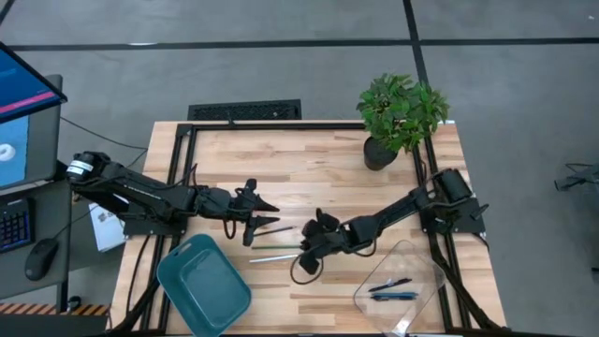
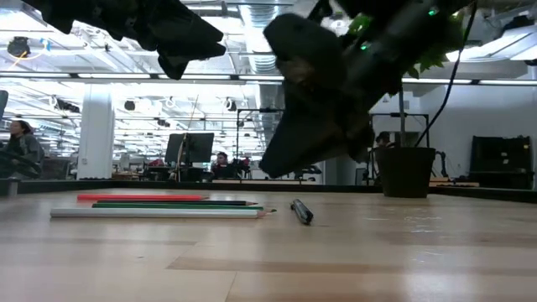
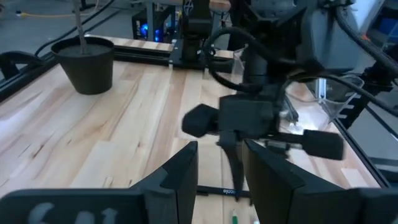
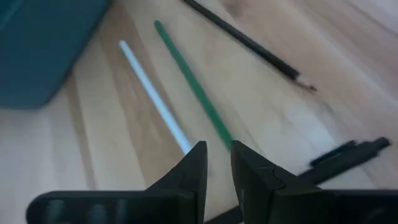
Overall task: Sort pens & pencils
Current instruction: Put the black pen in the transparent bin
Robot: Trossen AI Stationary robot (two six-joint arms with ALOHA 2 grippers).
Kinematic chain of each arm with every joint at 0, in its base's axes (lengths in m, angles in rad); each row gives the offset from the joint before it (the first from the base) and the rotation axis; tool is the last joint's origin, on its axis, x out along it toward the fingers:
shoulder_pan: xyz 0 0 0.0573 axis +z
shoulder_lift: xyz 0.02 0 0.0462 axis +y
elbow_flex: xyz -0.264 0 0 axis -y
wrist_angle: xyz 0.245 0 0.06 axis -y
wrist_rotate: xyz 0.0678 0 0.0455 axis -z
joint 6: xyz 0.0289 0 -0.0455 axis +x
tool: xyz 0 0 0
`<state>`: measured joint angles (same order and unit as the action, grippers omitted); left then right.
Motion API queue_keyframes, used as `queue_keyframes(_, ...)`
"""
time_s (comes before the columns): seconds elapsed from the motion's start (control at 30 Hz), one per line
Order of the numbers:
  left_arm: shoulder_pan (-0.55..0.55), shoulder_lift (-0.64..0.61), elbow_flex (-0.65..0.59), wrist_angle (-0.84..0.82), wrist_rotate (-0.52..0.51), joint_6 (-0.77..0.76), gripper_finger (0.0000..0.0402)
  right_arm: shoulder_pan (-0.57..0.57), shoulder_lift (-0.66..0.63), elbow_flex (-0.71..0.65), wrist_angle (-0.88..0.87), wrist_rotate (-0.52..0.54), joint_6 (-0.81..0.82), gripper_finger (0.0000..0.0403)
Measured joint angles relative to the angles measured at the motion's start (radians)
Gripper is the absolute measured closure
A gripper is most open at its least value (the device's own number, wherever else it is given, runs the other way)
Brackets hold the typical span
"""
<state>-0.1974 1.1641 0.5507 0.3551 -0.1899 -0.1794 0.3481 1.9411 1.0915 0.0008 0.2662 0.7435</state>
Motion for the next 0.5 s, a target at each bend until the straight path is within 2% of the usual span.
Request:
queue_keyframes(0.13, 0.0, 0.0, 0.0, -0.006, 0.0, 0.0, 0.0285, -0.017, 0.046, 0.034, 0.003, -0.032, -0.019, 0.0316)
queue_keyframes(0.5, 0.0, 0.0, 0.0, -0.024, 0.0, -0.001, 0.0285, -0.014, 0.034, 0.041, -0.051, -0.037, -0.019, 0.0355)
